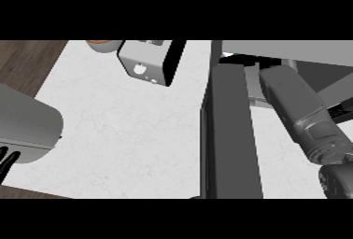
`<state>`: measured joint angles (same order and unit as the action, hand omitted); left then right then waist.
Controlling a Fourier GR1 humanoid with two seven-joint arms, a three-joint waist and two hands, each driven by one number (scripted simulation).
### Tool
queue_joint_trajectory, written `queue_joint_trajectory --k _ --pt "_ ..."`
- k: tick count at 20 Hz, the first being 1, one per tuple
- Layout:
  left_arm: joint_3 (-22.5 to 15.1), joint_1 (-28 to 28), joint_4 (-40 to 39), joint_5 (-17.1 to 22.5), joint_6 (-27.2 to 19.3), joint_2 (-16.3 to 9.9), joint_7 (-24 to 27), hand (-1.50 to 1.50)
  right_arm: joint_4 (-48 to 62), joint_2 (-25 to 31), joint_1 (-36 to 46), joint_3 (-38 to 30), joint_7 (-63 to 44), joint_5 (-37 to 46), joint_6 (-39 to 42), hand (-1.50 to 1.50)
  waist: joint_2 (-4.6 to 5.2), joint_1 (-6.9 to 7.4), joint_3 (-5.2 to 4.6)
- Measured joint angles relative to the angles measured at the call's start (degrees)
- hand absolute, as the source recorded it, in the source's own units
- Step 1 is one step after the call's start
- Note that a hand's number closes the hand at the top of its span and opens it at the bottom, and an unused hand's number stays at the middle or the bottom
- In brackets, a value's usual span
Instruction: Pick up the milk, place it into the microwave and close the microwave
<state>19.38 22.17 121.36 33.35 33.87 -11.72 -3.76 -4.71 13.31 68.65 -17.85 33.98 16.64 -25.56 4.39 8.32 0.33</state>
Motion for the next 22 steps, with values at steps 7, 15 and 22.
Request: queue_joint_trajectory --k 7,15,22 --pt "-3.8 0.6 -0.5 -4.4 1.8 3.4 2.0 -1.50 -0.4 1.8 -3.1 -1.3 2.7 -1.3 6.3 -1.50 -1.44 -2.30 -0.11" --pt "-10.3 2.7 -2.2 -8.1 8.1 5.0 3.3 -1.50 -0.9 2.2 -8.4 -4.4 8.7 -5.2 22.1 -1.50 -2.64 -4.34 -0.14" --pt "-14.8 -1.2 -7.0 -14.9 10.1 6.1 3.6 -1.50 -1.3 -1.5 -14.1 -6.3 12.8 -8.3 33.2 -1.50 -3.60 -6.72 -0.24"
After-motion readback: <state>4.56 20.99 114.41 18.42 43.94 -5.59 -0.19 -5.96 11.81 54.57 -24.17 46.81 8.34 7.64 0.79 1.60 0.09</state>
